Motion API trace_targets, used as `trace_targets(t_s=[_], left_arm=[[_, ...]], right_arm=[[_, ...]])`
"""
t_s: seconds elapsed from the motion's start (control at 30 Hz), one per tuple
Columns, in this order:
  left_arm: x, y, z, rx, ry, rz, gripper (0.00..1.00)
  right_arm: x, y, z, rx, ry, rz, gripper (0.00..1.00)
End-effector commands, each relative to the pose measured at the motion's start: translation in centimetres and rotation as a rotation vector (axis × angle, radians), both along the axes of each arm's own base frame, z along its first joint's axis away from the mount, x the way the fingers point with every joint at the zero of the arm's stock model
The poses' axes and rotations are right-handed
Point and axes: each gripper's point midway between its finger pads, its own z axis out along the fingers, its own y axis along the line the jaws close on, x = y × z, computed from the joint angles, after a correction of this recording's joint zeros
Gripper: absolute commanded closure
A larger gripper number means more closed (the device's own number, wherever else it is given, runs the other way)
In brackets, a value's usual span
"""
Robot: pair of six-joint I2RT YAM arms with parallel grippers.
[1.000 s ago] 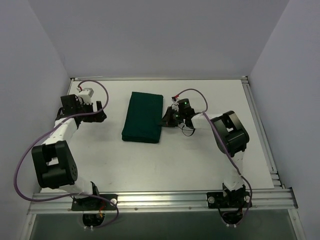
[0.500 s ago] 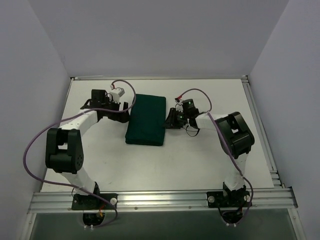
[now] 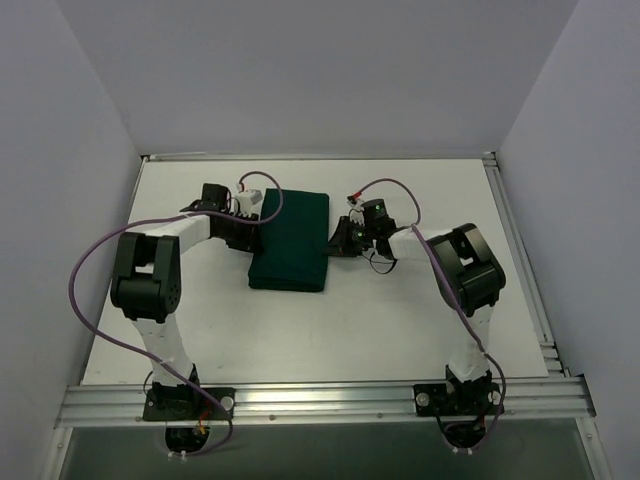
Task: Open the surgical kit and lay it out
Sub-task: Move the surgical kit at the center of the board, then open the surgical kit at the center of the board.
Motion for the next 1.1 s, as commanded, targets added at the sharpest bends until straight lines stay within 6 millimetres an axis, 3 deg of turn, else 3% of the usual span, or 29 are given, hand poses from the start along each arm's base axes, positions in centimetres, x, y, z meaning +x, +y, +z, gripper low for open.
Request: trace_targets(t_s=[0.0, 0.1, 0.23, 0.4, 0.53, 0.57, 0.63, 0.67, 0.7, 0.77, 0.9, 1.03, 1.07], left_arm=[[-1.5, -0.9, 1.3, -0.022, 0.025, -0.056, 0.73], [-3.3, -0.9, 1.6, -0.033, 0.055, -0.088, 0.86], [-5.8, -0.5, 1.4, -0.022, 0.087, -0.116, 0.87], [-7.2, -0.2, 2.4, -0.014, 0.069, -0.149, 0.83], [-7.7, 0.0, 2.8, -0.01, 0.073, -0.165, 0.75], [-7.7, 0.2, 2.9, 0.002, 0.064, -0.165, 0.67], [-7.4, 0.7, 3.1, 0.035, 0.06, -0.151, 0.54], [-7.3, 0.8, 3.6, 0.043, 0.047, -0.152, 0.42], [-7.2, 0.8, 4.2, 0.043, 0.04, -0.155, 0.38], [-6.6, 0.7, 5.7, 0.04, -0.007, -0.151, 0.29], [-2.3, 1.0, 8.8, 0.058, -0.156, -0.075, 0.27], [3.1, 1.2, 10.5, 0.056, -0.241, 0.047, 0.29], [4.2, 1.4, 9.4, 0.072, -0.233, 0.067, 0.29]], right_arm=[[-0.2, 0.6, 0.4, 0.0, -0.025, 0.015, 1.0], [-1.0, 0.1, 0.5, -0.016, -0.015, 0.008, 1.0], [-2.7, 0.0, 0.3, -0.04, 0.0, 0.013, 1.0], [-3.8, 0.1, 0.3, -0.055, -0.001, 0.014, 1.0], [-4.0, 0.3, 0.9, -0.053, -0.001, 0.023, 1.0], [-4.1, 0.3, 0.9, -0.057, -0.002, 0.025, 0.99], [-3.9, -0.1, 1.6, -0.073, -0.012, 0.016, 0.84], [-3.8, -0.3, 1.8, -0.085, -0.024, 0.015, 0.77], [-3.7, -0.8, 2.1, -0.102, -0.031, 0.005, 0.65], [-2.9, -1.3, 3.0, -0.108, -0.053, -0.004, 0.58], [-2.1, -1.9, 4.1, -0.124, -0.069, -0.009, 0.53], [-0.9, -2.3, 4.8, -0.161, -0.096, -0.028, 0.53], [-0.6, -2.2, 5.1, -0.159, -0.103, -0.031, 0.53]])
